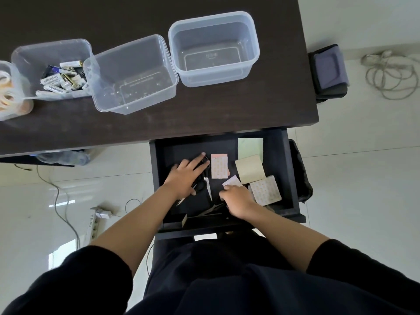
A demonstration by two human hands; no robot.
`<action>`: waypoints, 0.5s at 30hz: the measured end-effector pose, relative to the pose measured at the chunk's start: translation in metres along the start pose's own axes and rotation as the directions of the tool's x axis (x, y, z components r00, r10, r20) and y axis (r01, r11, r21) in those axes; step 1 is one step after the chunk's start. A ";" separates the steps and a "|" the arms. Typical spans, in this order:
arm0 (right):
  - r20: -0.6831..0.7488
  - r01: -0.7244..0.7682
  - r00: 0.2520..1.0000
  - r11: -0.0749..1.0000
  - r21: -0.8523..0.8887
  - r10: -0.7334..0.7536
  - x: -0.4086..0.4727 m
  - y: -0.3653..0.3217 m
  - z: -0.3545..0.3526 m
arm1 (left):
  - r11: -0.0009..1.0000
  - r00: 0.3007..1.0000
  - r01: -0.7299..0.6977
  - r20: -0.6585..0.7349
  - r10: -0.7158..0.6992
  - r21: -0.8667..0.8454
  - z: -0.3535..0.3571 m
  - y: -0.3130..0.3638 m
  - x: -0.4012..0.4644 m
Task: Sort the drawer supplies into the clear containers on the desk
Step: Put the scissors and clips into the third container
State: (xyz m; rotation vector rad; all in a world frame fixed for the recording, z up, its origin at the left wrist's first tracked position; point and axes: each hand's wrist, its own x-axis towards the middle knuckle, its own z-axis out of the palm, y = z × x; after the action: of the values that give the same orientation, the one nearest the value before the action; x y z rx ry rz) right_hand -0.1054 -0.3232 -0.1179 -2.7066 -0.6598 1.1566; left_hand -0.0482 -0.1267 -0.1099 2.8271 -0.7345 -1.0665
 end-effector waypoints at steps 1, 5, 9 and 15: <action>0.002 0.000 1.000 1.000 0.001 0.000 -0.001 0.002 0.001 | 0.999 1.000 -0.019 0.024 0.018 0.051 -0.003 -0.001 0.003; -0.026 0.013 1.000 1.000 -0.005 -0.013 -0.003 0.003 0.001 | 0.991 0.999 -0.018 -0.023 0.021 0.135 -0.008 -0.005 0.009; -0.105 -0.006 0.994 0.999 0.041 0.010 -0.006 0.004 0.000 | 0.998 0.998 0.052 -0.029 -0.051 0.041 -0.004 -0.007 0.007; -0.174 -0.032 0.983 0.983 0.183 0.065 -0.016 0.018 -0.005 | 0.998 0.998 0.054 -0.013 -0.055 -0.026 0.007 -0.002 -0.001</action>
State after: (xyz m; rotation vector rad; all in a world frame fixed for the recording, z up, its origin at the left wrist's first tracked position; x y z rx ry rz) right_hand -0.1050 -0.3455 -0.1087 -2.6449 -0.4427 0.9176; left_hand -0.0523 -0.1235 -0.1157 2.8457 -0.6415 -1.0553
